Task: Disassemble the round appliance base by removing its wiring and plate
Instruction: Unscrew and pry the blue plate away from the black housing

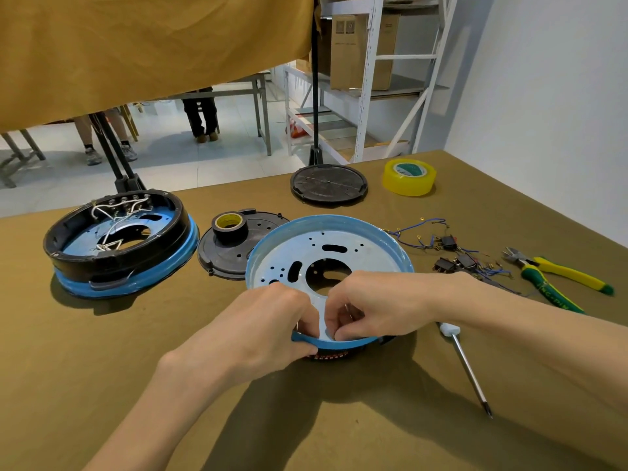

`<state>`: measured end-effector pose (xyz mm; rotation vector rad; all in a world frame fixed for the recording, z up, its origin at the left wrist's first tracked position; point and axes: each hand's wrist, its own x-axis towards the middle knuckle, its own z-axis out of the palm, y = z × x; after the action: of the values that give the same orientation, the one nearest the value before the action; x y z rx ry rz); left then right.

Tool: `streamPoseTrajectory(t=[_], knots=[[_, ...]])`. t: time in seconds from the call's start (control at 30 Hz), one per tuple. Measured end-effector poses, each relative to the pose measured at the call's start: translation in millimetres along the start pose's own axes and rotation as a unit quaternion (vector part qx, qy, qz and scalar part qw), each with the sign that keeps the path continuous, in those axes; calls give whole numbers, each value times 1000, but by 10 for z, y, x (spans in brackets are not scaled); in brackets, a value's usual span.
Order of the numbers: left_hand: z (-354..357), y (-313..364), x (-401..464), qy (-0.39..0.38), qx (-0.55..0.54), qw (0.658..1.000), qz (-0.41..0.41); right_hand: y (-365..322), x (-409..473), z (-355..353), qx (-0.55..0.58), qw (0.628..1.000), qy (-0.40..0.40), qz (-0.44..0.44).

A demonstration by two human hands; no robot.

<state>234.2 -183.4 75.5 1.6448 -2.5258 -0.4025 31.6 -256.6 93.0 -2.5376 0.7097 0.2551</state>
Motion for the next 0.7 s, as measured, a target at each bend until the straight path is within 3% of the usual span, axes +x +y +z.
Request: streamPoseTrajectory(t=[0.1,0.23,0.33,0.43,0.5,0.6,0.7], knots=[[28,34,-8,2,0,1000,10,19,11,42,-18,1000,-1,7],[21,16,-31,4,-36,999,5,77,-61,54,61,997,30,28],[45,5,-25,8,-38,999,19,186,-151,99,95,973,206,39],[66,-5,13,-2,-112,994,21,343,-245,260,17,892,433,128],[91,16,64,10,-161,987,6,447,-332,366,-32,834,501,229],[161,40,136,51,-165,985,-6,581,-432,547,-143,799,415,411],[236,69,198,85,-152,985,1,664,-460,719,-117,816,305,478]])
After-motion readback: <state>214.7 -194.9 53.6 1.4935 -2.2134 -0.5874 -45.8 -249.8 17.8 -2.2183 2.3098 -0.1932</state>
